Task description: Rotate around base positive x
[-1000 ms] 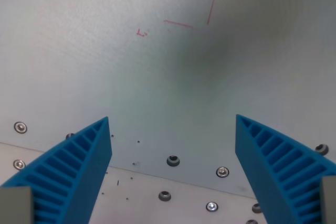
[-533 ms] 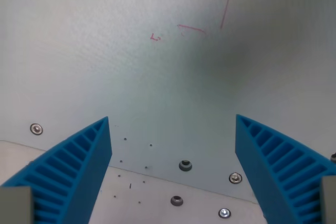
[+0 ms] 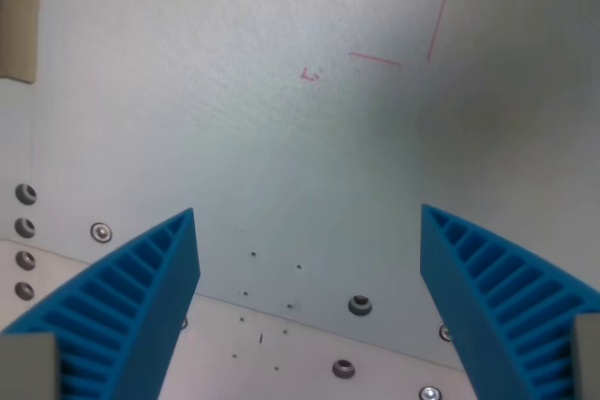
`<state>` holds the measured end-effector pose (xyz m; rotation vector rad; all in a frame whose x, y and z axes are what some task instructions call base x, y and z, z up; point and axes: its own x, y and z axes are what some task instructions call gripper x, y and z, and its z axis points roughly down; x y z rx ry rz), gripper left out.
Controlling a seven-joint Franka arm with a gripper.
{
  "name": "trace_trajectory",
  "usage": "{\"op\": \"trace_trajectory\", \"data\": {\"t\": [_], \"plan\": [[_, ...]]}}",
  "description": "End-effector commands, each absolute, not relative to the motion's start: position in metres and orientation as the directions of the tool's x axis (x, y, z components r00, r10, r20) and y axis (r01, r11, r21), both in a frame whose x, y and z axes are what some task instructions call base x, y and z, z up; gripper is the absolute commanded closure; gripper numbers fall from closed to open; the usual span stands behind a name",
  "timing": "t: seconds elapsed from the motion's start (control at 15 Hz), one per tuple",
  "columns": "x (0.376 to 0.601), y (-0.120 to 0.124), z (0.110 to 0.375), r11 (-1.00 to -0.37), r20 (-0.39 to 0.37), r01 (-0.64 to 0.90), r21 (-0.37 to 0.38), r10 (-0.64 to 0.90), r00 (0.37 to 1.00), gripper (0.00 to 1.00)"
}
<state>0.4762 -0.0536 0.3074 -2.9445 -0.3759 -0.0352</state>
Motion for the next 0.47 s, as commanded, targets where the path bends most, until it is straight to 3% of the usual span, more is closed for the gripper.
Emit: {"op": "trace_trajectory", "data": {"t": [0.07, 0.47], "plan": [[0.4774, -0.0595, 0.3103, -0.885, 0.093, 0.273, -0.377, 0.257, 0.962, 0.0], [0.4774, -0.0595, 0.3103, -0.857, 0.109, 0.272, -0.438, 0.249, 0.962, 0.0]]}}
